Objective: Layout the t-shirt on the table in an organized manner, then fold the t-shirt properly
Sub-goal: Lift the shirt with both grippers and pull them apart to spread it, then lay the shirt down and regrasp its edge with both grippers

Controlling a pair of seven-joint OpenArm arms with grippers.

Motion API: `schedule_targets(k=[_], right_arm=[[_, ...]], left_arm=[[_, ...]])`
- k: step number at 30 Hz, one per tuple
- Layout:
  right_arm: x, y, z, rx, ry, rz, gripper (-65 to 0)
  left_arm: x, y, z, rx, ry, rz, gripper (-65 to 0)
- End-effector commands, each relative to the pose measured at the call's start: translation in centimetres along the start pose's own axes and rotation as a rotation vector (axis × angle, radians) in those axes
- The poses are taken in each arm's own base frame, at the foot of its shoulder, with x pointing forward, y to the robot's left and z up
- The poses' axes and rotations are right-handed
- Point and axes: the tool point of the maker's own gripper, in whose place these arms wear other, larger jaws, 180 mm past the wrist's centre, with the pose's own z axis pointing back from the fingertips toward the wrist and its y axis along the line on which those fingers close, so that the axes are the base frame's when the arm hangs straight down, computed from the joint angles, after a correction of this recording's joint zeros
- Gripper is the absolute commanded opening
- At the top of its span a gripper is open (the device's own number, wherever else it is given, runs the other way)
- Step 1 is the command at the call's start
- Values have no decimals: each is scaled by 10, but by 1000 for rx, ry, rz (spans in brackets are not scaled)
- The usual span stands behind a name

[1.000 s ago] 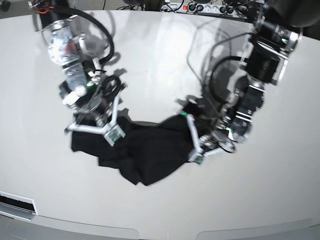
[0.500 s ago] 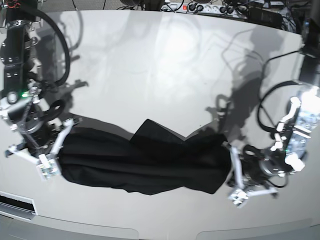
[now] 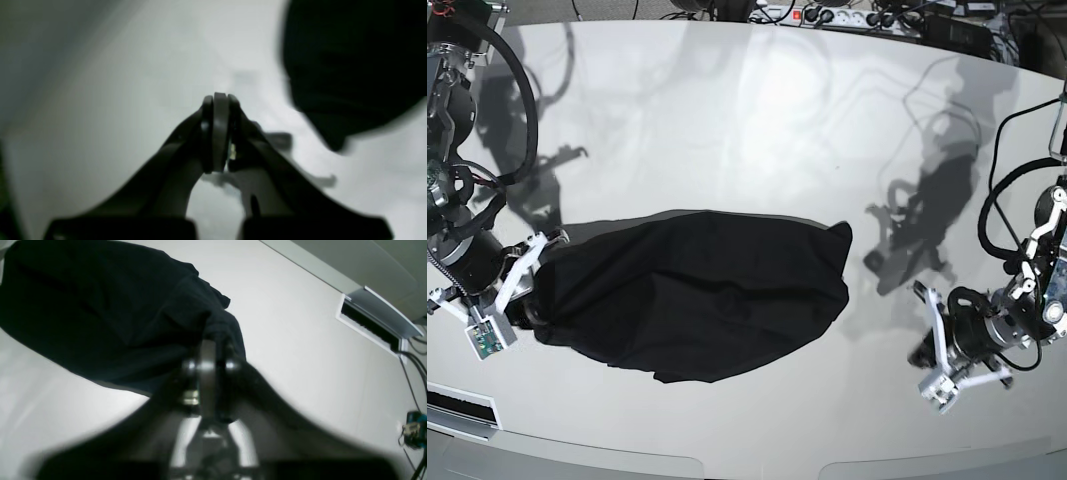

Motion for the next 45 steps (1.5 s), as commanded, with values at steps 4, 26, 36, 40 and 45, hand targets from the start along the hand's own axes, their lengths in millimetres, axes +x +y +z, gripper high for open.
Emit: schedule_targets(k=[4,26,36,40,45], right_arm=[[0,-14,-3,-40,-2,-30,-259],[-19,-5,-8,3,42,-96,-260],[-58,64,7,313,87,27,-275],[-69,103,13,436,97,14,-301],[-88,125,-12,364,130,215,-263]], left_arm=[[-6,-41,4,-188,-19,-4,-476],[-90,-125,-98,-166,37,344,-281],[-58,-75,-116,-37,99,303,-650],[-32,-67,-109,-53,112,300,-650],[1,-67,-101,-69,49,286,-650]])
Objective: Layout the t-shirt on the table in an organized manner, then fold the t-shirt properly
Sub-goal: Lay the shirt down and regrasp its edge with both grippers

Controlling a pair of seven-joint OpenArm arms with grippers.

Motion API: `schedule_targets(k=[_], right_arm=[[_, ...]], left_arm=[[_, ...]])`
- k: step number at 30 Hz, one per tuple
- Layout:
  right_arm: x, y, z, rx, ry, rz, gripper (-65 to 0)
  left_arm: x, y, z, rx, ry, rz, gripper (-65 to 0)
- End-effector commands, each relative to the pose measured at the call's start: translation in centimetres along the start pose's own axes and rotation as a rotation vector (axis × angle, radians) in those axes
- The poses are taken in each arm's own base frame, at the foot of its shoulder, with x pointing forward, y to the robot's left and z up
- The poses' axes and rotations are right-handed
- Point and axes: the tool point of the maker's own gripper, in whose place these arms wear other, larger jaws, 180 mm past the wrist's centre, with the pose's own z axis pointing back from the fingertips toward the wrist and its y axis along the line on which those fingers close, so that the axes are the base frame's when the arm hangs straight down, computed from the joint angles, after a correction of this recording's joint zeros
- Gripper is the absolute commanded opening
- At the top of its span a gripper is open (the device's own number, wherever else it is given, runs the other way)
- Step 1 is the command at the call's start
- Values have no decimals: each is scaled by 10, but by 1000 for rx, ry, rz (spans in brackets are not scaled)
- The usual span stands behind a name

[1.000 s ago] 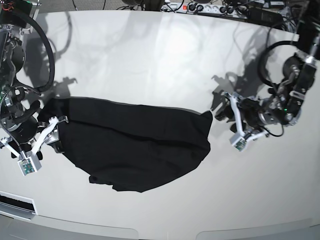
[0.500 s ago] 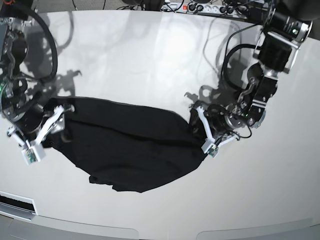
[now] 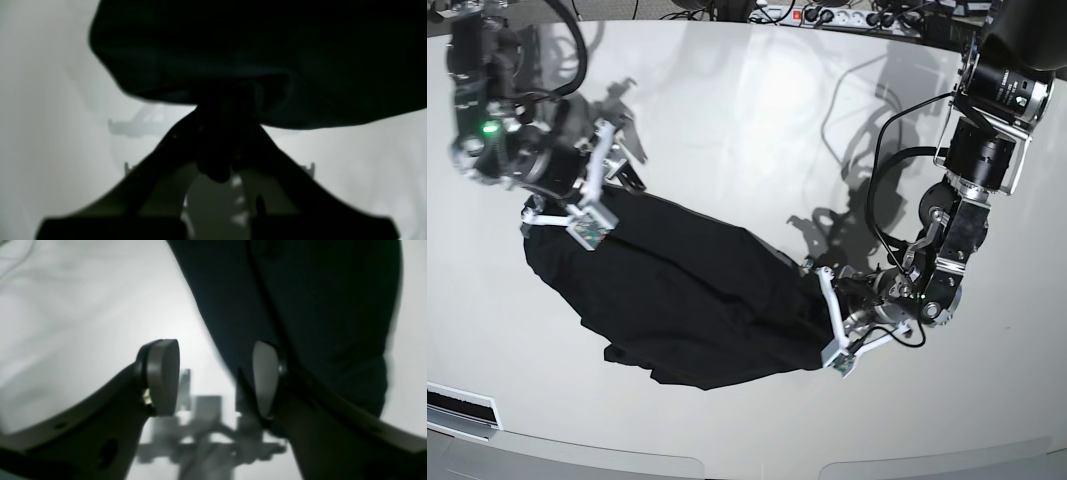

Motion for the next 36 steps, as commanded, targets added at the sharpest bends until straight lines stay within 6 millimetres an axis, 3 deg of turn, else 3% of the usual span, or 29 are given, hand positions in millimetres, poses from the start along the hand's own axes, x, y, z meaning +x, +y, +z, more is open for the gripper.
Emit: schedule_targets(k=[1,5,10,13,15,17,18,19,21,27,33,36], right_arm=[[8,-6,-3,-36,-23,42,-249],[-11,-16,-27,-175,65,121,-242],[-42,-9,-57,-131,180,149,-243],[-60,-28,-68,-200,249,132,-260],[-63,-50,-68,-288,282,144,-369],[-64,-66,-63,-351,327,149,-579],[-64,-72,-60,-367,353,150,-650],[-64,-76,-59,-375,375,147,-650],[-56,-77,-57,-359,377,151,-650],[-25,-45,-39,-99,304,173,-650],[29,-35,3,-20,156,276,-650],[44,-17,22,66,111,336,-650]], left_arm=[[24,7,7,13,-58,-14,-650],[24,7,7,13,-58,-17,-650],[24,7,7,13,-57,-16,-650],[24,6,7,12,-57,-16,-650],[24,7,7,13,-57,-17,-650],[24,7,8,9,-56,-22,-650],[23,6,8,-2,-55,-33,-650],[22,4,9,-17,-52,-50,-650],[18,4,12,-48,-43,-95,-650],[10,9,43,-166,-34,-176,-650],[15,8,96,-281,-41,-325,-650],[22,6,125,-312,-49,-358,-650]])
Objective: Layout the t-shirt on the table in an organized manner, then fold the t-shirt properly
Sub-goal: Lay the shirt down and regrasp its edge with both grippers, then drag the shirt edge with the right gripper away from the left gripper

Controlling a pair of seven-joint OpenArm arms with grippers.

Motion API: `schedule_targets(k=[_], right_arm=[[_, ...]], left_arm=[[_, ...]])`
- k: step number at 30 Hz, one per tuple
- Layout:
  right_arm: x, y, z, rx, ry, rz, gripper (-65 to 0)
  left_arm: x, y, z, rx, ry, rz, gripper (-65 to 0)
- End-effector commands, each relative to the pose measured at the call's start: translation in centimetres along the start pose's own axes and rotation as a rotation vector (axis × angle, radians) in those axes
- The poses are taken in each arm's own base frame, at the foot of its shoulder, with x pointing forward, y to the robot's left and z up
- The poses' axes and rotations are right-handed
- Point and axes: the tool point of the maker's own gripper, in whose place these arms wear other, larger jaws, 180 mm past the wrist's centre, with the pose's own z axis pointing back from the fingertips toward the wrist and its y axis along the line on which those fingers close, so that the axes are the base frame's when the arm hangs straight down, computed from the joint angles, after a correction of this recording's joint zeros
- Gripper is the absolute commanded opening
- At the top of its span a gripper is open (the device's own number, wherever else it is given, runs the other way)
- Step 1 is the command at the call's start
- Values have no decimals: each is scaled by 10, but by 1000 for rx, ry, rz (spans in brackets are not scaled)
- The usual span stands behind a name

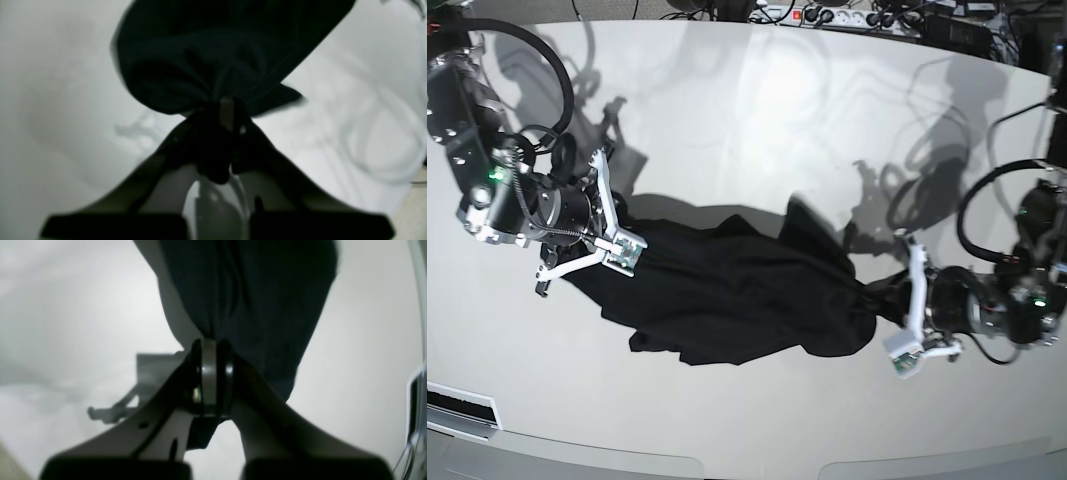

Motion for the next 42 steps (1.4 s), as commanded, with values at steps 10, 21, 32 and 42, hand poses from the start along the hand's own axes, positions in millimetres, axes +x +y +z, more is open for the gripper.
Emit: schedule_targets(k=[10,21,32,42], right_arm=[[-14,65,26,380,37,-14,-650],[0,-37,-10,-155,-114,-104,-467],[-16,-112,-2,-425,10,-291,-327],[55,6,-22,181,-225,-295,-359]], left_arm=[[-9,-41,59,-171,43,0,-650],[-38,-2,11,-7,-15,86,-650],[-54,-8,-25,-51,-17,228,-650],[-49,-8,-27,-50,-43,228,-650]])
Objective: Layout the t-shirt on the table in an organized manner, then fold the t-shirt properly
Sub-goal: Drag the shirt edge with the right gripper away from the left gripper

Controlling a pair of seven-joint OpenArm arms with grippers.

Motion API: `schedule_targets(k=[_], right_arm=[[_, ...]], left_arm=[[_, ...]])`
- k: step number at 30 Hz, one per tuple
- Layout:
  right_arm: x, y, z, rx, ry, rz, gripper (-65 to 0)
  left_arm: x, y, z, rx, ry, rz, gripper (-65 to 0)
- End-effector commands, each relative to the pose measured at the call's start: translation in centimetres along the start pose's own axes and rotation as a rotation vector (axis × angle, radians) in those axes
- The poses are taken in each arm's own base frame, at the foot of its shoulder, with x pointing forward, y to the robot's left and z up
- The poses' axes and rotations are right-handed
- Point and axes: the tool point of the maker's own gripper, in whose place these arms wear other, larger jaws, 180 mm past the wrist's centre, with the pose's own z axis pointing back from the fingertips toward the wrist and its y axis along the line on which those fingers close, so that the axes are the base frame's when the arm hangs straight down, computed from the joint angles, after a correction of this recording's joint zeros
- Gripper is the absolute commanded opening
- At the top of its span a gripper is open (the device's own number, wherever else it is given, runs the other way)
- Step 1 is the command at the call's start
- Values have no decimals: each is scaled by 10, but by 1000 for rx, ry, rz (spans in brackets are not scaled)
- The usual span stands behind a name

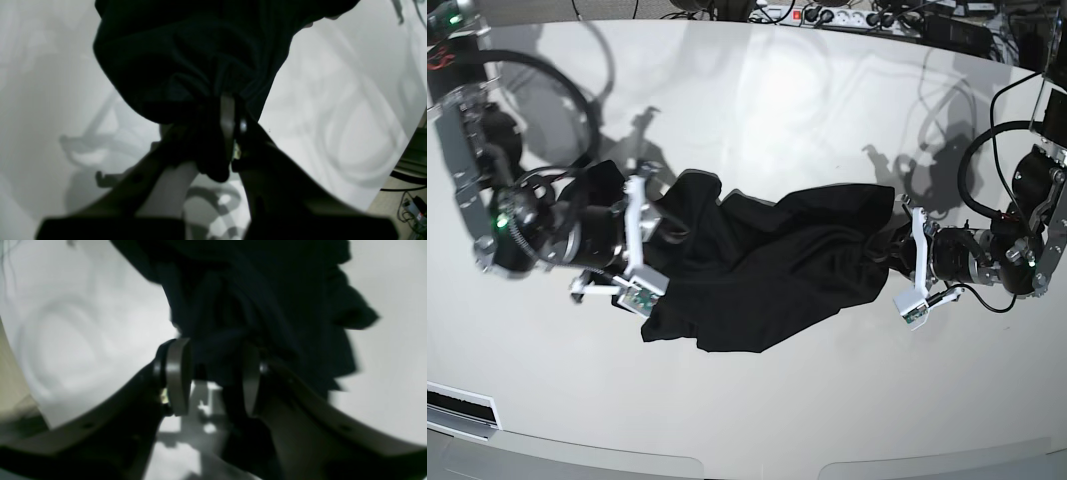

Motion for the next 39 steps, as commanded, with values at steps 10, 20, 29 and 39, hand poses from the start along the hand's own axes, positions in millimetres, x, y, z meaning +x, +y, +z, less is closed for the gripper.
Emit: schedule_targets(k=[10,20,29,39], right_arm=[[-9,7,-33,-271,-25,-232,-198],[-15,20,-68,-335,-27,-395,-200],[-41,-6,-70,-518,67,-352,-400],[-23,-35,-51,-616,113,-233,-650]], left_arm=[[17,8,10,16,-50,-20,-650],[18,8,10,17,-51,-20,-650],[17,8,10,17,-50,-20,-650],[23,14,15,32,-52,-32,-650]])
